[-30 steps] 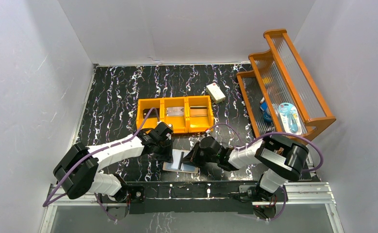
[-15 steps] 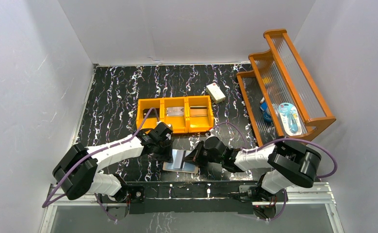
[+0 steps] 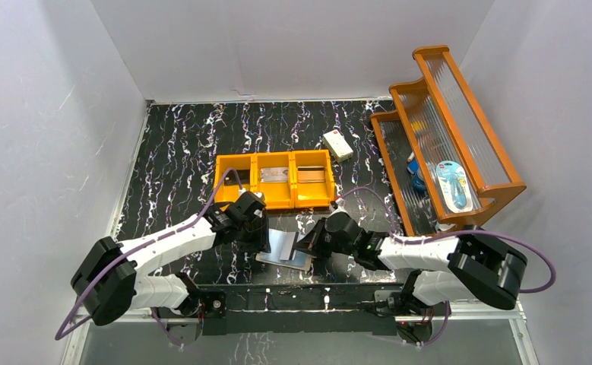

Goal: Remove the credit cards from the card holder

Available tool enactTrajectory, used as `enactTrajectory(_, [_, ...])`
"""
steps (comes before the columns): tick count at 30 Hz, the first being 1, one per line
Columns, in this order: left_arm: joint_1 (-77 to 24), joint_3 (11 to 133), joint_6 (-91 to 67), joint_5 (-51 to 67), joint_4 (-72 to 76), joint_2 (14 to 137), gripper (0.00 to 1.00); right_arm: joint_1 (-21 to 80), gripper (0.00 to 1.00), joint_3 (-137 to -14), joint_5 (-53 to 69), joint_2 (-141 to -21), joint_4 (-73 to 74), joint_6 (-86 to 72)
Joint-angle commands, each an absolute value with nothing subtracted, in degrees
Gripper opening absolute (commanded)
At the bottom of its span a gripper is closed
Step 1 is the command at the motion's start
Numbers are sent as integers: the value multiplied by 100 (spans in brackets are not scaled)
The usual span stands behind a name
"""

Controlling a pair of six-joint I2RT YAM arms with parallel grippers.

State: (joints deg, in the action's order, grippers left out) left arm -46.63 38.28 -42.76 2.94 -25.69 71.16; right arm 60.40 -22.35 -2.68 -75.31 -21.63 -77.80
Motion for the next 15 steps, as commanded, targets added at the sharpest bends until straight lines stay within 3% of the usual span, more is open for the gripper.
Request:
enactTrajectory(1, [-4646,3981,-4473,121,-2847,6725,40,6020,0,-2382,-717,-7005,-1839,-7549])
enactTrajectory(9, [-4181,4091,-4369,581,-2846,6184,54,6020,0,-2268,-717,-6614,-2027,-7279])
enactTrajectory(15, [-3316,3843,-4245,2035,-2162,5643,61,6025,0,-2251,-355,-6671,-2807,-6869])
